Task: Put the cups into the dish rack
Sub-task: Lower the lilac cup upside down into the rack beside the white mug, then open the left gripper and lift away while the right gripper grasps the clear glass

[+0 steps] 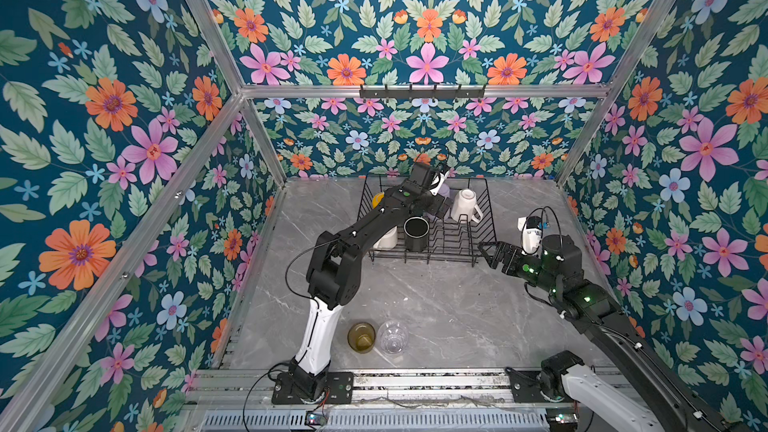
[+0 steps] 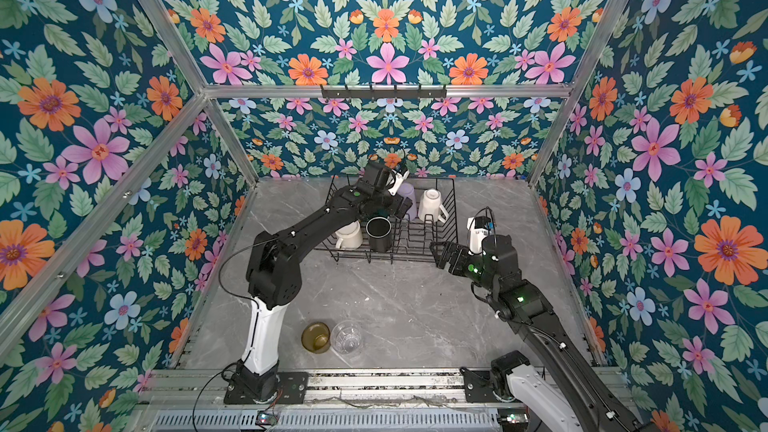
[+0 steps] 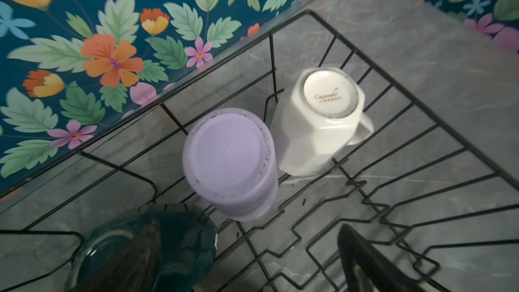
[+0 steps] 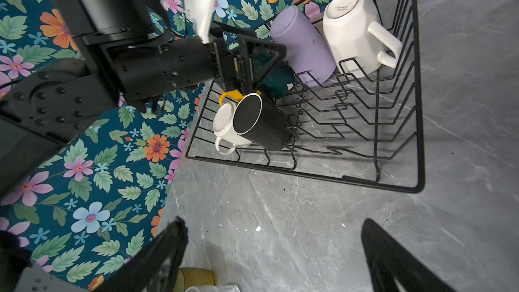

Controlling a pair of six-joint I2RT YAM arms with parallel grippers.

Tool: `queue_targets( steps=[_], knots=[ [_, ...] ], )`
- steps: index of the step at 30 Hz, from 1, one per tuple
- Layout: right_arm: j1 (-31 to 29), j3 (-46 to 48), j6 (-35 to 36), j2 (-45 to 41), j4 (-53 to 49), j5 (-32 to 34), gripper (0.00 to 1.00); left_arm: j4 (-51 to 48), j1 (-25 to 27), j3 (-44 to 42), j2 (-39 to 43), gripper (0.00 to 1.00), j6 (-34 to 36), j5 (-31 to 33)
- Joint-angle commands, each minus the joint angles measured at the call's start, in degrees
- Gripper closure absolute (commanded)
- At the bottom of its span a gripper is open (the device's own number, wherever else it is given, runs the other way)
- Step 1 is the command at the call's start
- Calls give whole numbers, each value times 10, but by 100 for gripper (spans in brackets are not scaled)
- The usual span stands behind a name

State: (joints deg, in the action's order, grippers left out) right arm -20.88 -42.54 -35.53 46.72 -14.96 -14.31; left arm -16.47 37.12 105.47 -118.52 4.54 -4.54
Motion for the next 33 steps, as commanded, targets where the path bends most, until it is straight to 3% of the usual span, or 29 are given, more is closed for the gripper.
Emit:
queue_targets(
  steps=[1, 7, 12, 17, 24, 33],
  knots=[
    [-1, -14, 24, 8, -31, 11, 8, 138, -4, -78, 71, 0, -25, 29],
    [-43, -48, 52, 50, -83, 38, 15, 280, -43, -256, 214, 0, -103, 50],
    [-143, -87, 67, 114, -112, 82, 19, 368, -123, -403, 319, 0, -218, 21],
    [-260, -118, 60, 184, -122, 125, 21, 408, -163, -509, 401, 0, -260, 36],
    [-388, -163, 31, 295, -122, 121, 28, 407, -181, -588, 465, 0, -279, 74],
    [-457, -195, 9, 392, -117, 93, 41, 393, -200, -617, 499, 0, -290, 84]
  ],
)
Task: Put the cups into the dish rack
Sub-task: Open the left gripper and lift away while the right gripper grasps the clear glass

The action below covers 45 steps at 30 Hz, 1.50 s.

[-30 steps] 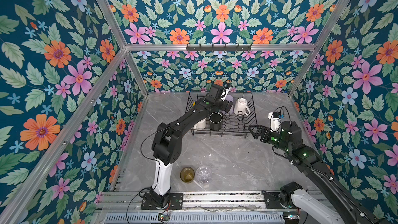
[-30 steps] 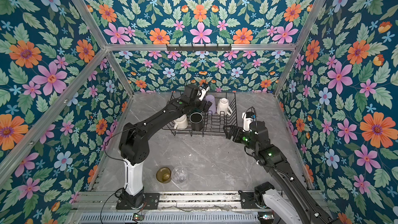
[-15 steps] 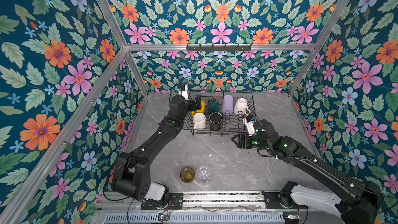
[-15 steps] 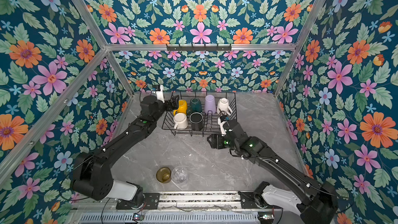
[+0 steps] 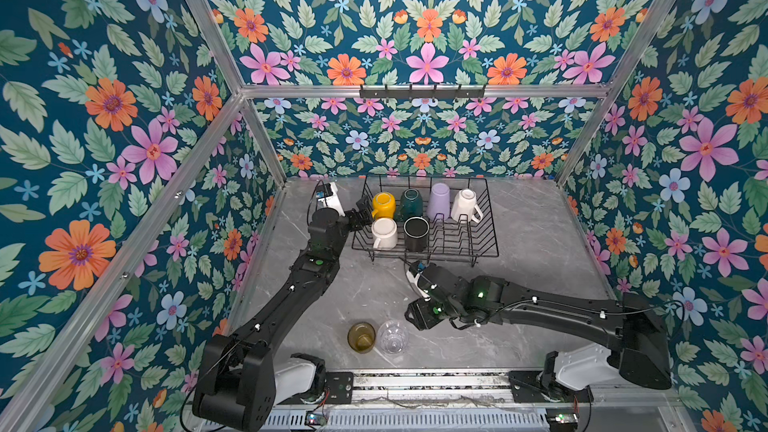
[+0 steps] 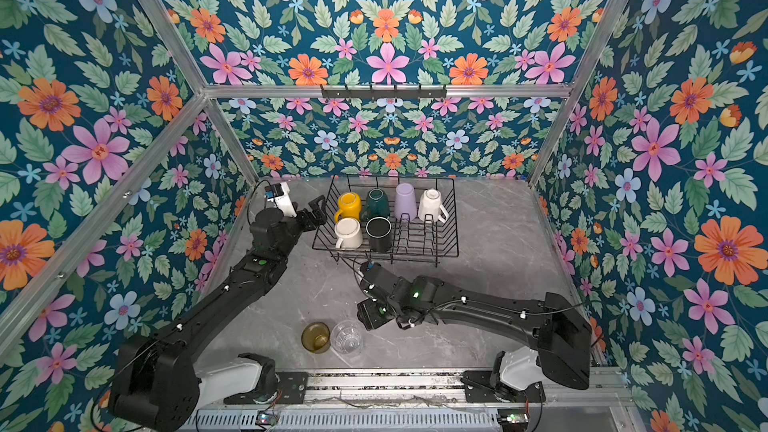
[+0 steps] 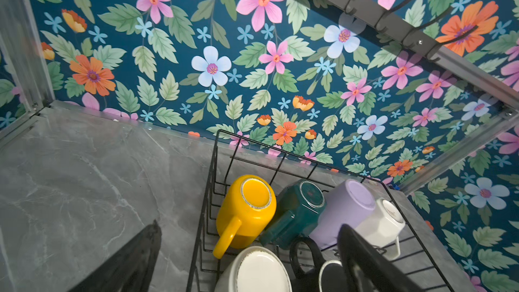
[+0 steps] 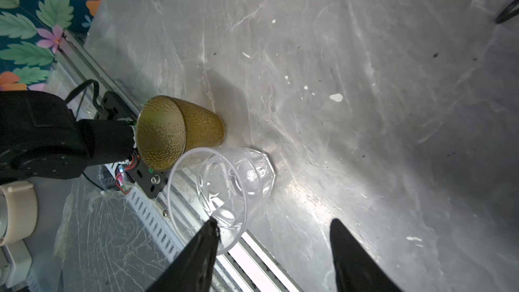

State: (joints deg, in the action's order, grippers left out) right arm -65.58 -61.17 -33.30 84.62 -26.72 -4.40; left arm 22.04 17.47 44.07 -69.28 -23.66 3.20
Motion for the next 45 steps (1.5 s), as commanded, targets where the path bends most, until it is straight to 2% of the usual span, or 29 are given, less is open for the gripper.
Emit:
queue_targets(
  steps=[1, 9, 20, 26, 31, 37, 40, 45],
  knots=[
    [-14, -12, -15, 19, 0, -5, 42, 8, -4, -5, 8, 0, -8, 6],
    [-33, -29, -20, 61, -13, 3, 52, 5, -10, -17, 21, 0, -11, 5],
    [-54, -65, -19, 127, -49, 35, 60, 5, -15, -23, 26, 0, -15, 0],
    [-55, -69, -16, 138, -66, 70, 70, 6, -18, -27, 29, 0, -16, -1],
    [-56, -71, -14, 140, -76, 82, 84, 7, -19, -27, 28, 0, -18, -1],
    [-55, -65, -19, 115, -81, 97, 100, 13, -20, -28, 29, 0, -22, -4],
    [-48, -51, -24, 78, -79, 101, 100, 20, -20, -29, 28, 0, -25, -9],
    [12, 14, -41, -7, -28, 40, 100, 47, -20, -34, 27, 0, -21, -42]
  ],
)
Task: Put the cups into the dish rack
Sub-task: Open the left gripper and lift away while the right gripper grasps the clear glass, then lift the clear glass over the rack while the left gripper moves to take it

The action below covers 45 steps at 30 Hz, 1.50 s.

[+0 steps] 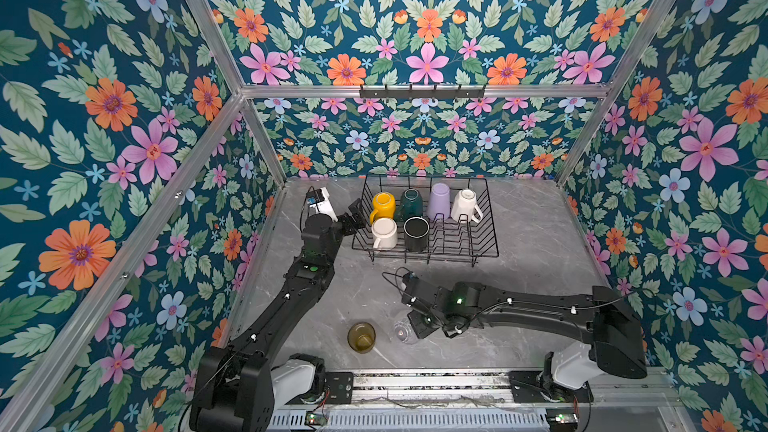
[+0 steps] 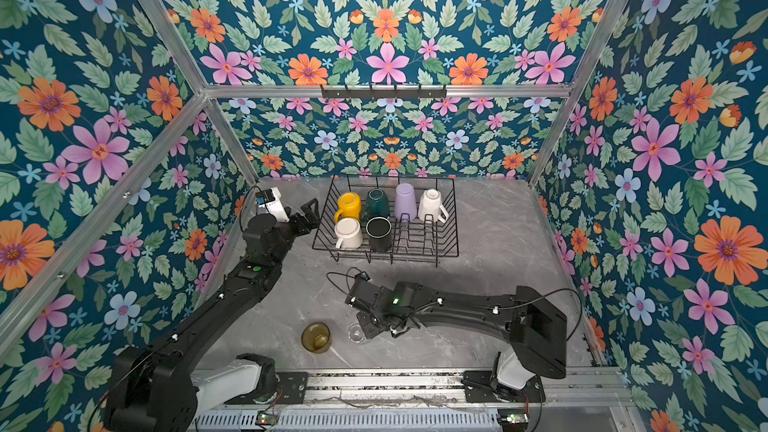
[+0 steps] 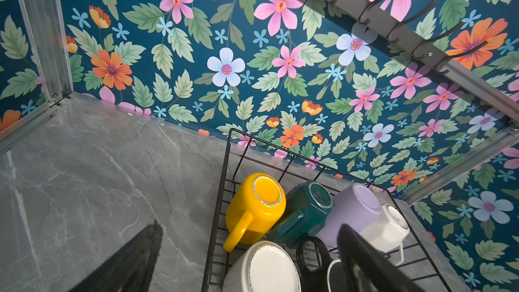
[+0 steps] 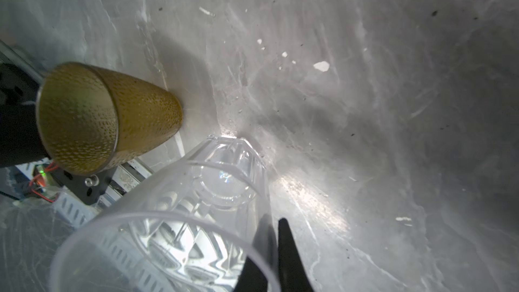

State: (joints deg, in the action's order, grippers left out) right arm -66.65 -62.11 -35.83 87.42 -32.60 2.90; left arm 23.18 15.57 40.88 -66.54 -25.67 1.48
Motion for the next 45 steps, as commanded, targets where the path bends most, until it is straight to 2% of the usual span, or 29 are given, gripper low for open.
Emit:
queue_targets(
  steps=[1, 4, 7, 11, 14, 17, 20, 23, 32, 45],
  knots=[
    [37, 37, -17, -54, 39, -42, 100, 48, -2, -5, -1, 0, 3, -44],
    [95, 79, -22, -118, 72, -85, 100, 104, -2, -13, -2, 0, 13, -140],
    [172, 128, -35, -187, 119, -151, 100, 173, -1, -14, -16, 0, 16, -286],
    [287, 180, -61, -272, 176, -238, 100, 300, 3, -10, -53, 1, -41, -478],
    [366, 202, -83, -312, 218, -302, 100, 382, 20, -14, -71, 2, -76, -548],
    [441, 222, -120, -330, 279, -376, 100, 360, 45, -9, -67, 2, -39, -558],
    [501, 241, -167, -333, 356, -438, 100, 251, 73, 14, -58, 2, 46, -544],
    [532, 246, -206, -321, 424, -481, 100, 180, 99, 32, -58, 2, 105, -545],
    [535, 233, -273, -268, 564, -559, 100, 144, 140, 58, -83, 2, 133, -604],
    [533, 228, -277, -262, 588, -585, 100, 149, 171, 86, -106, 1, 140, -638]
  ],
)
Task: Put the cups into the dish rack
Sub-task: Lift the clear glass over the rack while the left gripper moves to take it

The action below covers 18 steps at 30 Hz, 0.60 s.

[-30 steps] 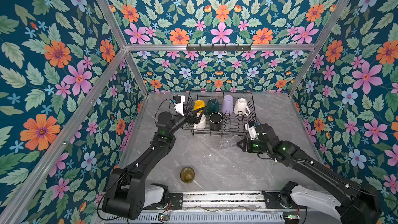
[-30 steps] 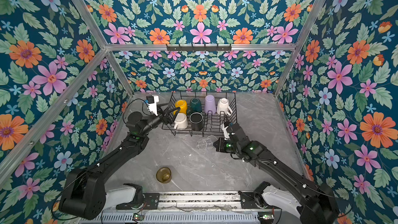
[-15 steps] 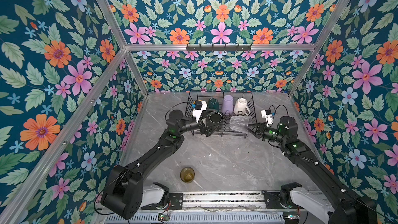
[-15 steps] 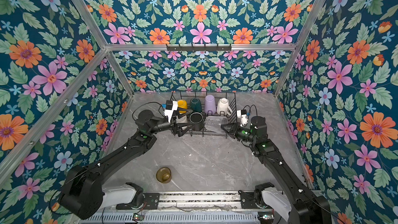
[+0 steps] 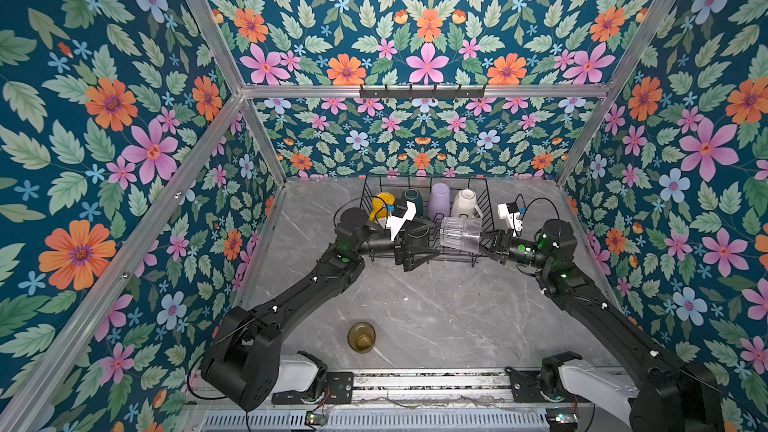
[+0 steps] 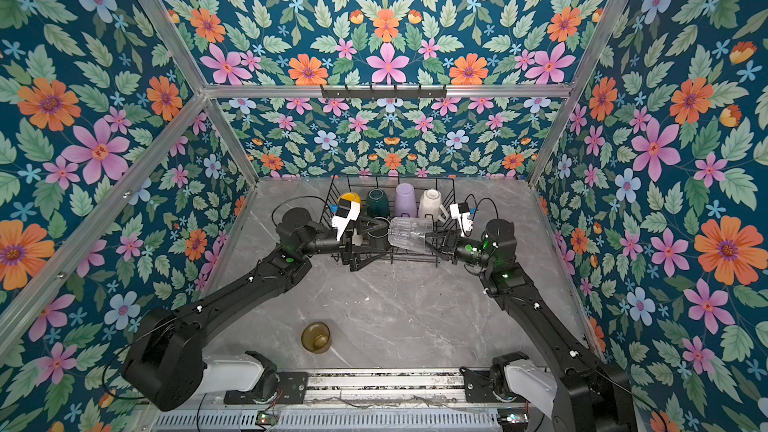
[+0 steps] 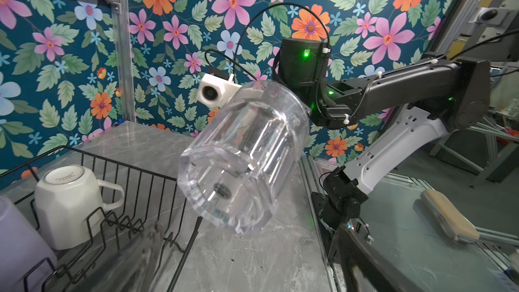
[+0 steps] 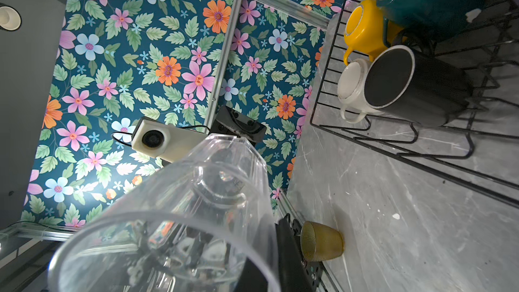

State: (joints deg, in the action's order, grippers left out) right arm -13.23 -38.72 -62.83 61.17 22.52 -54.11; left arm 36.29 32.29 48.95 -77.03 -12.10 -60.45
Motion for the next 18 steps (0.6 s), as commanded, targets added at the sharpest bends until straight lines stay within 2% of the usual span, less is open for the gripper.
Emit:
queue_targets(
  steps=[1, 18],
  knots=[
    [-3, -7, -6, 2, 38, -17, 100, 21, 5, 6, -3, 1, 4, -20],
    [-64, -35, 19, 27, 41, -35, 100, 130, 24, 41, -57, 2, -72, -56]
  ],
)
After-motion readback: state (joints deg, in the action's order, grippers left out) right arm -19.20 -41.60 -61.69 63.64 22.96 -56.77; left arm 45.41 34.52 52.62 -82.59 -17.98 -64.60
